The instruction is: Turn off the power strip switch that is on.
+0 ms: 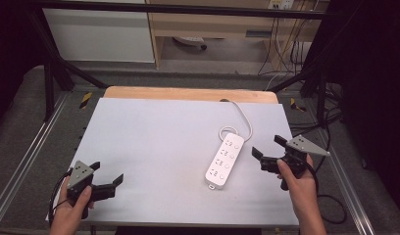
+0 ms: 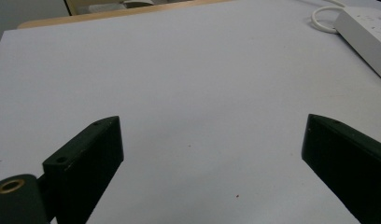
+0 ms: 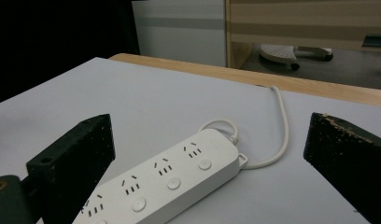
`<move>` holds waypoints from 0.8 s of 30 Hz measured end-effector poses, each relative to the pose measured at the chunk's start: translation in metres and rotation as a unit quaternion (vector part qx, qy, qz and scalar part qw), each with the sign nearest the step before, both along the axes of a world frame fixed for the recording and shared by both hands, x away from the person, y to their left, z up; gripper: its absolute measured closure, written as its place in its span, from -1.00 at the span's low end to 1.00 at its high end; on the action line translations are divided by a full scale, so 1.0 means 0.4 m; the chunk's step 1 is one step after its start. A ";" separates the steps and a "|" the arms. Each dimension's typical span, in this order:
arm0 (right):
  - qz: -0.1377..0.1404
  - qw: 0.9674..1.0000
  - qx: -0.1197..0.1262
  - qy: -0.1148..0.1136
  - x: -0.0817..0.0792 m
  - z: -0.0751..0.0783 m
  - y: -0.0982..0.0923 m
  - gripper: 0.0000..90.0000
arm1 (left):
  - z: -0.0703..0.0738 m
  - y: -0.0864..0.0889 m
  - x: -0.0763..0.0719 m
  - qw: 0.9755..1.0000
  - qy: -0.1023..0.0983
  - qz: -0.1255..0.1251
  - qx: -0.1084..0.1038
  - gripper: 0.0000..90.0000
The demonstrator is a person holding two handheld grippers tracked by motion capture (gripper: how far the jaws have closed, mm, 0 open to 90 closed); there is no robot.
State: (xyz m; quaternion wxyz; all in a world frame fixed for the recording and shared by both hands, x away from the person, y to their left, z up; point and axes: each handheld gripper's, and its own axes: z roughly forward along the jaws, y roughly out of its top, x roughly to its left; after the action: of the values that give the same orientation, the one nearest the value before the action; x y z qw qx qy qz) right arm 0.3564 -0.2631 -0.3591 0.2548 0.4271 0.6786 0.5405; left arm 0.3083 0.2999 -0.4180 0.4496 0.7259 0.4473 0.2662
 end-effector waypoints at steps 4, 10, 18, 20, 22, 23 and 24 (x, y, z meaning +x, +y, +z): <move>-0.002 1.000 -0.005 0.001 -0.014 -0.008 -0.016 -0.95 | 0.001 0.004 0.000 1.000 0.000 0.003 -0.002 -0.88; -0.009 1.000 -0.010 0.005 -0.035 -0.030 -0.042 -0.94 | 0.002 0.008 0.000 1.000 -0.001 0.004 -0.002 -0.88; -0.011 1.000 -0.015 0.013 -0.063 -0.071 -0.062 -0.93 | 0.002 0.010 0.000 1.000 -0.001 0.007 -0.003 -0.88; -0.013 1.000 -0.019 0.017 -0.068 -0.086 -0.063 -0.93 | 0.002 0.010 0.000 1.000 -0.001 0.007 -0.002 -0.88; -0.013 0.999 -0.026 0.023 -0.070 -0.101 -0.064 -0.92 | 0.002 0.009 0.000 1.000 -0.001 0.006 -0.004 -0.88; -0.014 0.999 -0.030 0.027 -0.070 -0.110 -0.064 -0.92 | 0.002 0.009 0.000 1.000 -0.001 0.006 -0.004 -0.88; -0.015 0.999 -0.033 0.029 -0.069 -0.116 -0.064 -0.92 | 0.002 0.009 0.000 1.000 -0.001 0.006 -0.004 -0.88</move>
State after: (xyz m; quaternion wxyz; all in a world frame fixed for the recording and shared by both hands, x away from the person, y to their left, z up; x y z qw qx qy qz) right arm 0.3287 -0.2886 -0.4057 0.2565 0.4440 0.6968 0.5015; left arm 0.3084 0.3036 -0.4173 0.4515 0.7211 0.4523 0.2677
